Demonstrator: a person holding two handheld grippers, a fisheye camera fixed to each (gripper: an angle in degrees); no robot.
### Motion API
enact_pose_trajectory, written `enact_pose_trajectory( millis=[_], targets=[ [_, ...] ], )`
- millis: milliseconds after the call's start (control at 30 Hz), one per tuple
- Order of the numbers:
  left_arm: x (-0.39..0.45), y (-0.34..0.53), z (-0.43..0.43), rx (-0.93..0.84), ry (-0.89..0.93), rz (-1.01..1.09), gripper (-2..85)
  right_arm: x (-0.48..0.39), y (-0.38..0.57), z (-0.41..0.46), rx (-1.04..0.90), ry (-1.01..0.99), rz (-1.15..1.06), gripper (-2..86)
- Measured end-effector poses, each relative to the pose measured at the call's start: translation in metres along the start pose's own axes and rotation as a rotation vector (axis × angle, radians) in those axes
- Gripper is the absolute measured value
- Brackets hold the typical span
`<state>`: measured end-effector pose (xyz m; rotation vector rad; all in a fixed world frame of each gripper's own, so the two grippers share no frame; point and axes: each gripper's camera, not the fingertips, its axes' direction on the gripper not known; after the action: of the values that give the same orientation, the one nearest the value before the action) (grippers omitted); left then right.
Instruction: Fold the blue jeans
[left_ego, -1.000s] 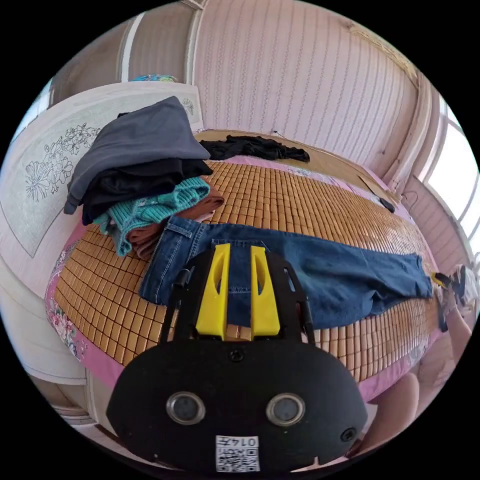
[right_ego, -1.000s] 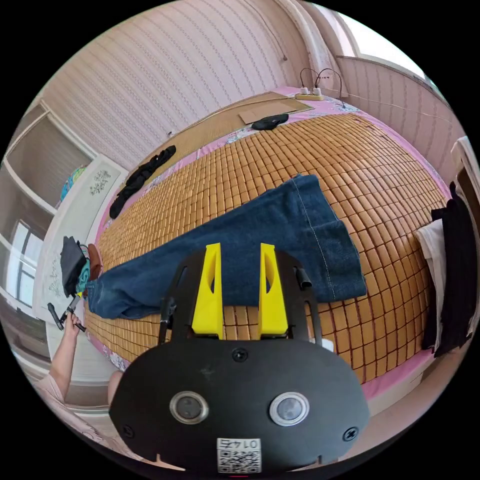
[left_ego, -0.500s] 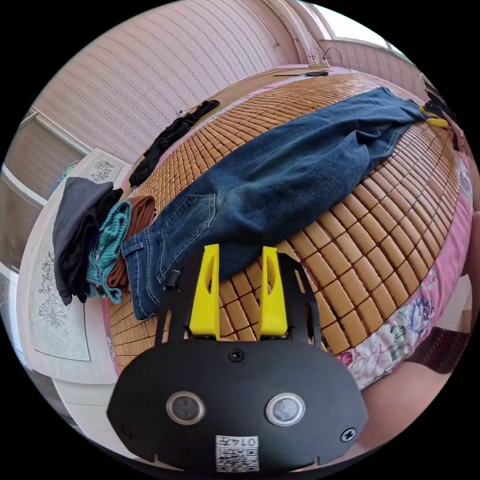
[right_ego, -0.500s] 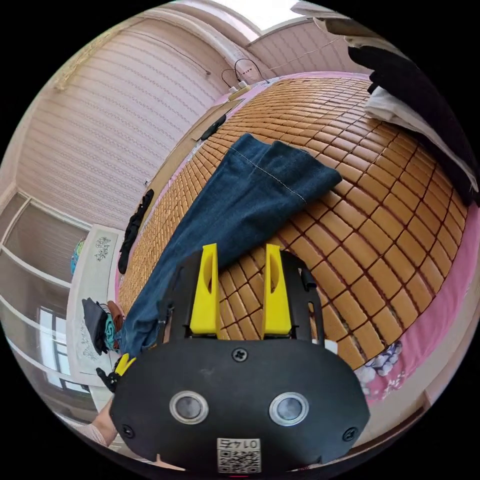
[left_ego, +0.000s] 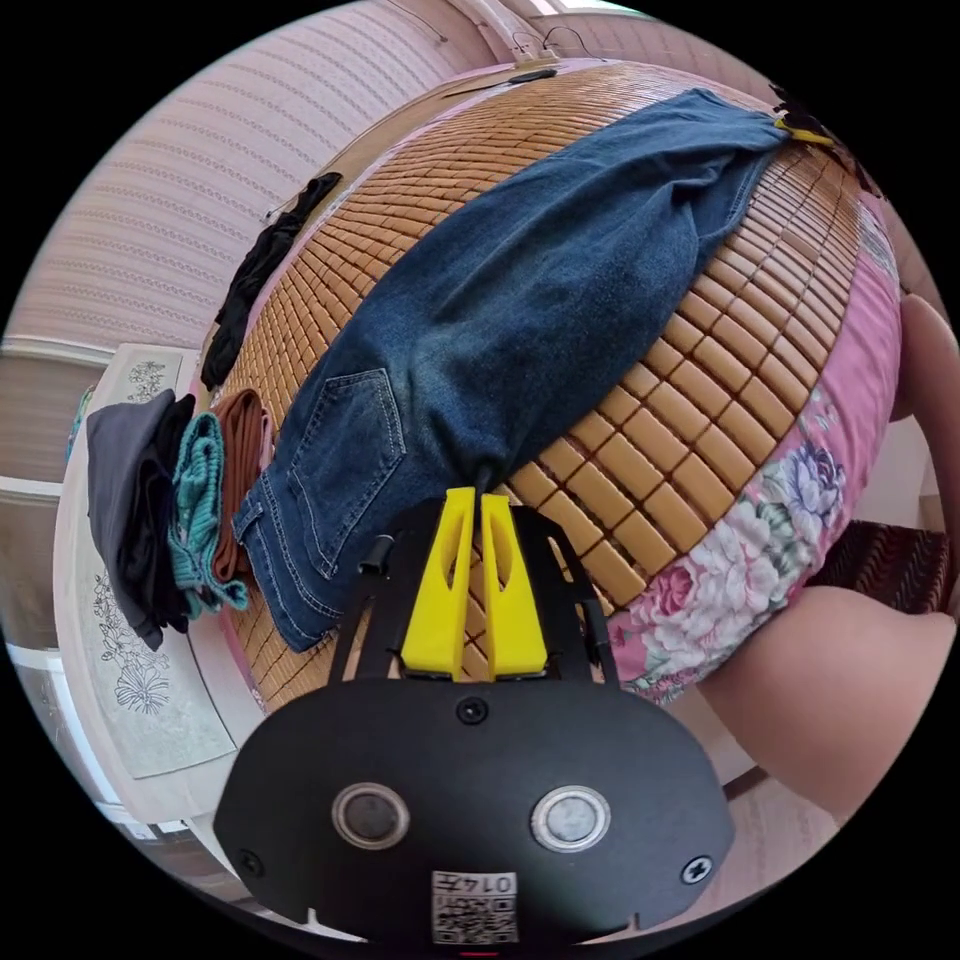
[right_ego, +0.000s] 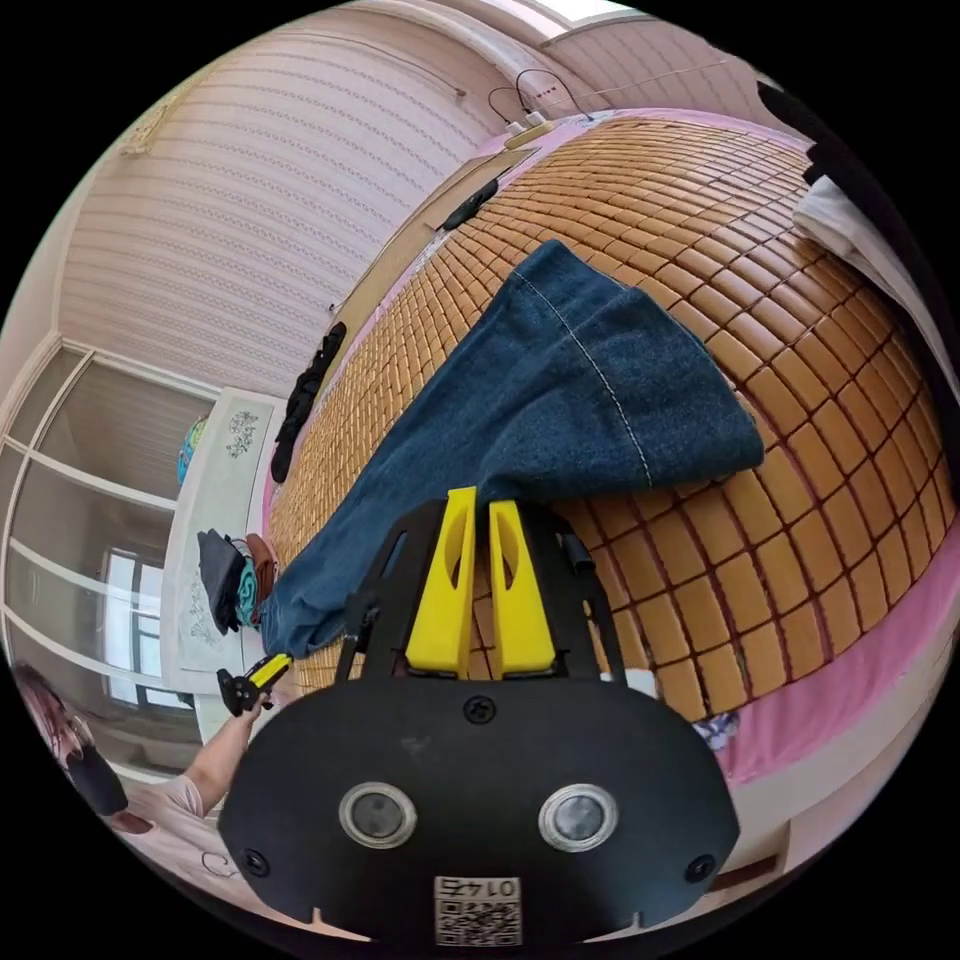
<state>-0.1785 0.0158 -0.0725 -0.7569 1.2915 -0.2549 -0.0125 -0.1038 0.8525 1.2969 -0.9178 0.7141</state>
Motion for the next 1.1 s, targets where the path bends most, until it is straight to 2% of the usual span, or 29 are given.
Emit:
enact_pose_trajectory(
  millis=[167,267,333,433,533,733,867,1000,1100],
  targets=[
    [0.032,0.047,-0.025,-0.056,0.171,0.065,-0.8,0.030,0.061,-0.048,-0.089,-0.075,0.033,0.5],
    [0.056,0.083,-0.040,-0.077,0.226,0.076,-0.3,0.042,0.110,-0.066,-0.155,-0.019,0.029,1.3],
    [0.064,0.103,-0.051,-0.064,0.200,0.027,-0.1,0.049,0.134,-0.075,-0.174,0.028,0.031,2.0],
    [0.072,0.123,-0.079,-0.018,0.145,-0.064,0.4,0.059,0.163,-0.093,-0.126,0.114,0.052,3.1],
    [0.080,0.122,-0.113,0.086,0.202,-0.133,1.8,0.074,0.181,-0.115,0.020,0.152,0.134,4.3],
    [0.112,0.057,-0.133,0.307,0.376,-0.084,6.3,0.100,0.178,-0.100,0.111,0.189,0.279,7.2],
    [0.114,-0.019,-0.131,0.437,0.440,-0.050,7.0,0.102,0.178,-0.097,0.162,0.143,0.281,1.5],
    [0.128,-0.101,-0.108,0.419,0.389,0.051,8.9,0.090,0.181,-0.099,0.165,0.128,0.204,0.5],
    [0.138,-0.155,-0.080,0.327,0.352,0.104,10.7,0.081,0.181,-0.111,0.198,0.218,0.152,1.1]
  ],
)
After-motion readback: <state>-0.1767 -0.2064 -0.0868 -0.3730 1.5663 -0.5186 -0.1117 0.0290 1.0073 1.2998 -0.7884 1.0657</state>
